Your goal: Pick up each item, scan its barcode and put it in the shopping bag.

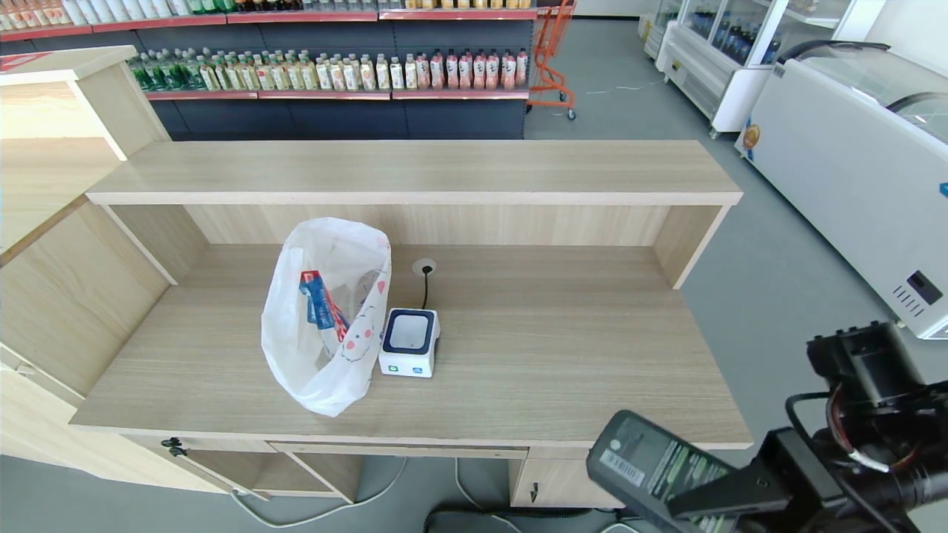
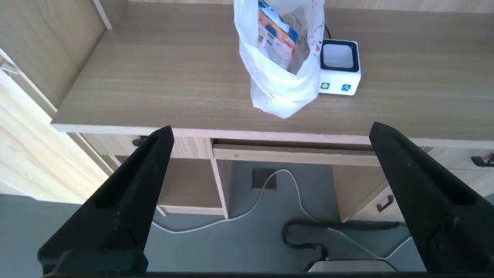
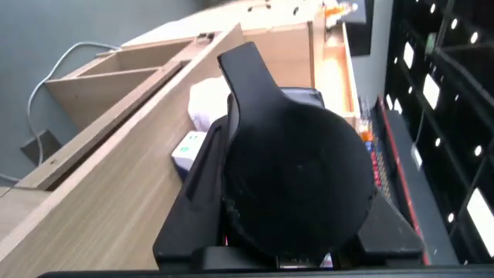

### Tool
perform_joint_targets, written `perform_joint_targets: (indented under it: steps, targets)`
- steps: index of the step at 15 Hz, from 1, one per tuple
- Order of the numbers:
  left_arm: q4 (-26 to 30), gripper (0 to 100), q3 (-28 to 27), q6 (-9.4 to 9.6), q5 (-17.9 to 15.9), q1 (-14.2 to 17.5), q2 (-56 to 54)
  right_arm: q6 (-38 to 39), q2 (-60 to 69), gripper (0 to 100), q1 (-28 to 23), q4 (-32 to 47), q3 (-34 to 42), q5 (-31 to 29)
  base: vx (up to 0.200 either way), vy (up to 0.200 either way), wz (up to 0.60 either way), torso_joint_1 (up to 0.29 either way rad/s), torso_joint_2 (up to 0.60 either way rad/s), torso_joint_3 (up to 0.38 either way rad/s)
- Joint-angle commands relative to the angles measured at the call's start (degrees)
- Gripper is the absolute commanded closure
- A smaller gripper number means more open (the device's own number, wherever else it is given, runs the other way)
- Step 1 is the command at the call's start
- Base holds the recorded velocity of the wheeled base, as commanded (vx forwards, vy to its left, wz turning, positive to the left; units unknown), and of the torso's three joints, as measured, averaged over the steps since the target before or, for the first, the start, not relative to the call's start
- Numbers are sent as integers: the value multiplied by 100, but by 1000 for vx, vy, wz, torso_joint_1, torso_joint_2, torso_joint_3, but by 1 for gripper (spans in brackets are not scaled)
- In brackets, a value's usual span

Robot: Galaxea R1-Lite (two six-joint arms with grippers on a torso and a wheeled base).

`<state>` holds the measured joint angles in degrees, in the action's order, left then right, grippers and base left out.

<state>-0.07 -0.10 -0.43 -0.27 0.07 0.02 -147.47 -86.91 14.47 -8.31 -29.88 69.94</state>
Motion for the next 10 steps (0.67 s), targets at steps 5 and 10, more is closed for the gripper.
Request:
perform_joint_targets:
  steps: [5, 10]
  targets:
    - [-1, 0, 1, -1, 0, 1, -2, 2636, 1361, 100, -2352, -469, -167, -59, 0, 0, 0, 0, 0, 0]
    - [-1, 0, 1, -1, 0, 10, -2, 4675, 1528, 100, -2493, -258, 422, -59, 0, 0, 0, 0, 0, 0]
